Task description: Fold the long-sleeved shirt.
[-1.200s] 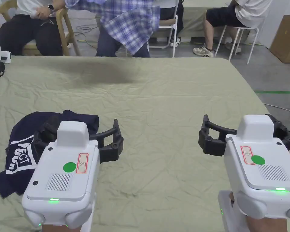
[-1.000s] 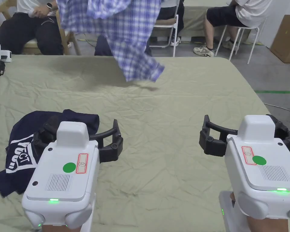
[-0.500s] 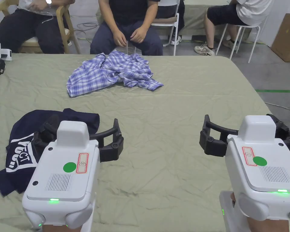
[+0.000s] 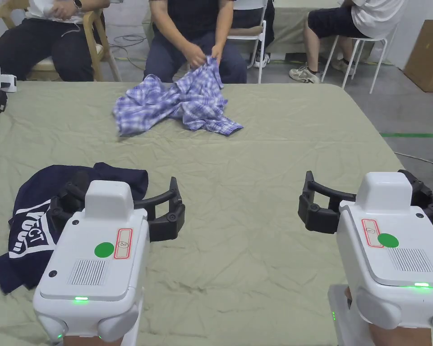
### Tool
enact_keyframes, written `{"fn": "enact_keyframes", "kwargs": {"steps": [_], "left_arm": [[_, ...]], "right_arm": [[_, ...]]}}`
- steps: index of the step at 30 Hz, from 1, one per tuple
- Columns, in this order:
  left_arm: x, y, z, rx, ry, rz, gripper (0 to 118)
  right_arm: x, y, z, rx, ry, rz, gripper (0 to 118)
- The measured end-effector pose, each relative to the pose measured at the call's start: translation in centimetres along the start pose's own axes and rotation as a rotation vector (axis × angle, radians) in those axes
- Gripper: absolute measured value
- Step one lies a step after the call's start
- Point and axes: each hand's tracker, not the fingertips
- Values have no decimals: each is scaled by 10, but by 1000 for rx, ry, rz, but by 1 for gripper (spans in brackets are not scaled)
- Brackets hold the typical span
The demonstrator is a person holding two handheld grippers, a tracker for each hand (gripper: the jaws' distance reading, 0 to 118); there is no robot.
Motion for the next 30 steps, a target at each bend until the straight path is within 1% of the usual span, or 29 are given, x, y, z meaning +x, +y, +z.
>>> {"fn": "enact_keyframes", "kwargs": {"steps": [17,20,23,28,30], "left_arm": [[-1,3,-1,6,-2,-12,111],[0,3,-1,1,-12,-16,106],[1,4,-2,-4,-35,-7,104],[1,3,-3,-4,-25,-12,110],[2,3,-3,-2,-26,-12,110]], "right_arm": [[-1,1,0,2,5,9,118],[-1,1,-1,1,6,3,118],[0,2,-1,-7,26,-8,118],[-2,2,-1,-2,21,4,118],[-2,2,-1,0,17,5,118]]}}
